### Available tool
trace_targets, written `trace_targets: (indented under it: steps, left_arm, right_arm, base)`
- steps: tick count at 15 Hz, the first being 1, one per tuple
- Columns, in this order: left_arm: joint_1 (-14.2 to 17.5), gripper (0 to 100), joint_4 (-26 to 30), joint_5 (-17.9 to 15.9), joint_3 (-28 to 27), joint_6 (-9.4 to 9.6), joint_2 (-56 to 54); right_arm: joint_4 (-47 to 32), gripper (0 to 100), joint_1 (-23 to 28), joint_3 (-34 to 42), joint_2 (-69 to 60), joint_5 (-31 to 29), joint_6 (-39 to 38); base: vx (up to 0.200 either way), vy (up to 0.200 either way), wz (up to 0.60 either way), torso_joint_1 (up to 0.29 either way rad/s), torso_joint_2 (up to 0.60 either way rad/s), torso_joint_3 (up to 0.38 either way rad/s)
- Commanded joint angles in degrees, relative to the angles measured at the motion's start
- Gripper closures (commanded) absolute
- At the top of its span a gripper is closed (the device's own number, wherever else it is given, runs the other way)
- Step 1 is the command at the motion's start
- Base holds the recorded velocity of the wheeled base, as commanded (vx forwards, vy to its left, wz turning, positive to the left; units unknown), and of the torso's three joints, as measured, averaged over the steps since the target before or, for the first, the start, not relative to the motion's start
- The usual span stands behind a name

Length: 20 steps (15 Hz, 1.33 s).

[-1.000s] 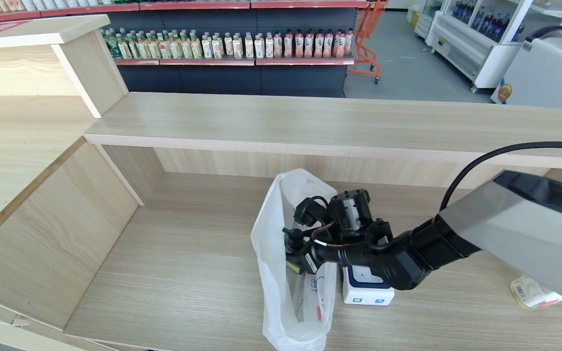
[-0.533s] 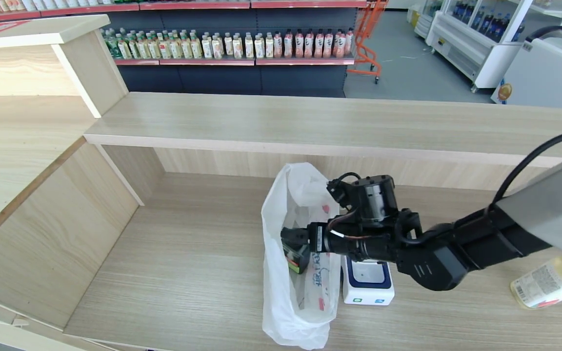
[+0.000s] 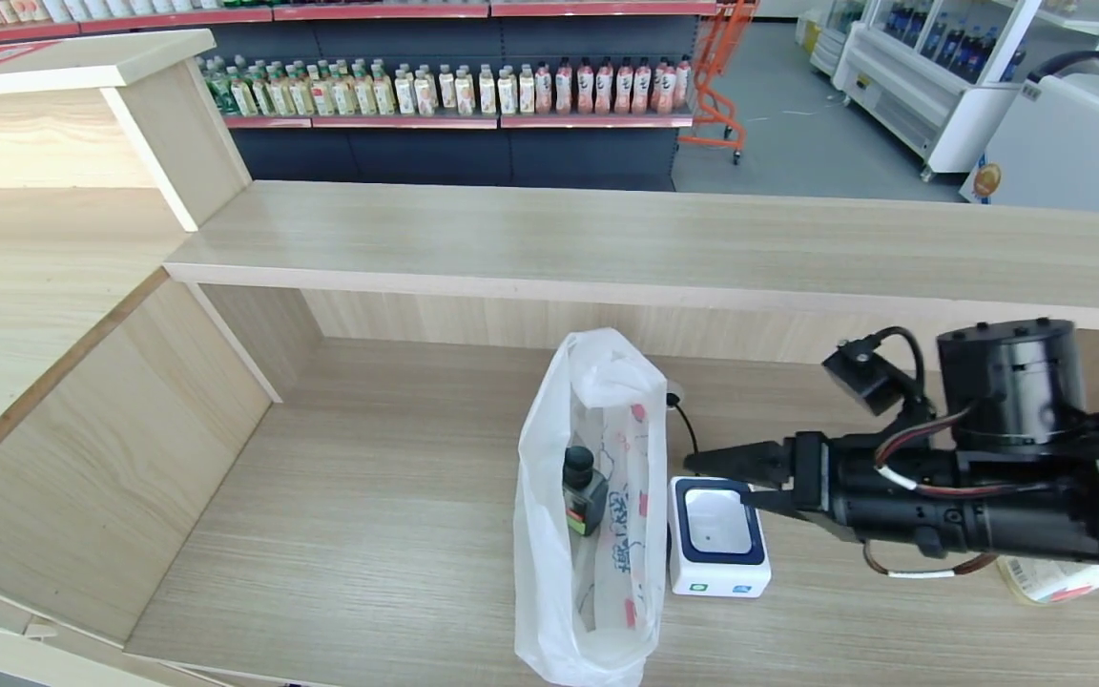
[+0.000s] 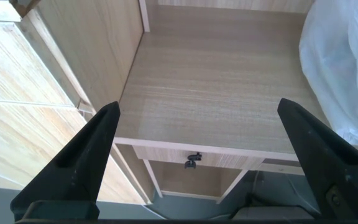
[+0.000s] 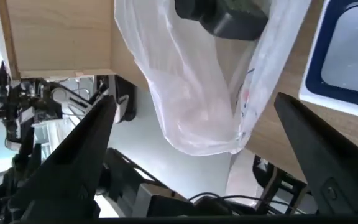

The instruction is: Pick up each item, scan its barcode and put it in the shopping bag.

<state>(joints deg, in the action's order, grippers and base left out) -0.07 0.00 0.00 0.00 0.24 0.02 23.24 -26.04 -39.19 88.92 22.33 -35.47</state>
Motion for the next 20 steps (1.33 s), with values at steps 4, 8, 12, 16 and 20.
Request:
trace_targets:
  steps: [4,8,12,16,20]
  left_arm:
    - [-0.01,0,0.00,0.00,0.00,0.02,-0.02]
    - [-0.01,0,0.00,0.00,0.00,0.02,-0.02]
    - [-0.01,0,0.00,0.00,0.00,-0.33,0.06]
    - [-0.01,0,0.00,0.09,0.00,-0.51,-0.02]
    - [-0.01,0,0.00,0.18,0.00,-0.51,-0.02]
  right_arm:
    - [-14.71,0,20.68,4.65,-17.81,-8.18,29.32]
    - [-12.34,0,22.44,13.62,-29.77,-15.65,37.85]
    - [-14.80,0,22.61,13.35,-32.32,-15.74,35.30]
    - [-15.06,0,22.52,11.86,-30.65,-15.74,31.17]
    - [-20.07,0,22.52,10.01,-30.47,-15.74,25.98]
  base:
    - [0.000,0.000,0.00,0.000,0.00,0.000]
    - [0.000,0.000,0.00,0.000,0.00,0.000]
    - [0.000,-0.050,0.00,0.001,0.00,0.001]
    - [0.000,-0.200,0.00,0.002,0.00,0.004]
    - [0.000,-0.200,0.00,0.002,0.00,0.002]
